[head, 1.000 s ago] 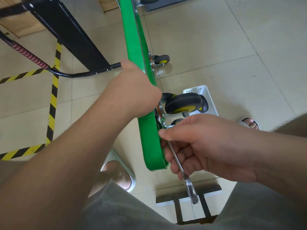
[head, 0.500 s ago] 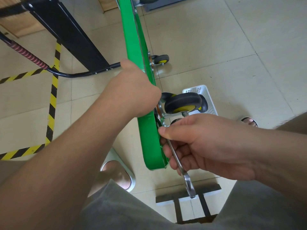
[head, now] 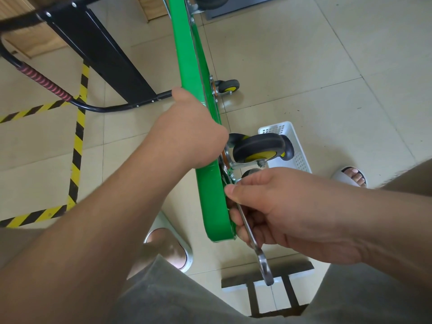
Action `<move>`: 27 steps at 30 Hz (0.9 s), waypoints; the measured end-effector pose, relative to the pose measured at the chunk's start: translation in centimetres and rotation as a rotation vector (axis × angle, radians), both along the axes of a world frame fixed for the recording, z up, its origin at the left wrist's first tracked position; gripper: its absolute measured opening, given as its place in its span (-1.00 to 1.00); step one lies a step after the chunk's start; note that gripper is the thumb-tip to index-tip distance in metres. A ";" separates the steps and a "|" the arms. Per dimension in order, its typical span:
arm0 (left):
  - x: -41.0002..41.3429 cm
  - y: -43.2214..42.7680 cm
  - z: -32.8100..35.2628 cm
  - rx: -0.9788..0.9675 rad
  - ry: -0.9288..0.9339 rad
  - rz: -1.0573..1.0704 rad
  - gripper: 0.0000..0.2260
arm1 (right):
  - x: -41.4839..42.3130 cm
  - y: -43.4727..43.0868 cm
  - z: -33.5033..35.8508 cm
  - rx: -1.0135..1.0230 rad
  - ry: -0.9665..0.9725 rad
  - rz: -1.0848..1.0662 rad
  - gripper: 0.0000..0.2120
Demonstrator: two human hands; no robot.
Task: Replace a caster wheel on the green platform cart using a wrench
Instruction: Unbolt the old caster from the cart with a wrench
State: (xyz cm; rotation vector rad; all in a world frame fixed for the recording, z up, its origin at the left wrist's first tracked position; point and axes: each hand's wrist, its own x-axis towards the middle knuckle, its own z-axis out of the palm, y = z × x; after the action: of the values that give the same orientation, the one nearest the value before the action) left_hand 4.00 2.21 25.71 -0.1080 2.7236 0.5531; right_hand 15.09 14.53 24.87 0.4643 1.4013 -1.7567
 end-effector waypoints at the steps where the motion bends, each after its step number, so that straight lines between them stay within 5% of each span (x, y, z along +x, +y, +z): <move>1: 0.0 0.0 0.0 -0.004 -0.002 0.000 -0.61 | 0.0 0.0 -0.1 0.006 0.008 0.006 -0.73; 27: 0.1 -0.2 0.1 0.033 -0.010 -0.002 -0.64 | 1.4 -0.3 -2.3 0.380 0.312 0.213 -0.73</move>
State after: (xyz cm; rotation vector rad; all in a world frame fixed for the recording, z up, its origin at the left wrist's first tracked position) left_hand 4.13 1.96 25.84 -0.0993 2.7031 0.5949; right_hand 16.53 14.22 22.60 0.2300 1.9447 -1.4347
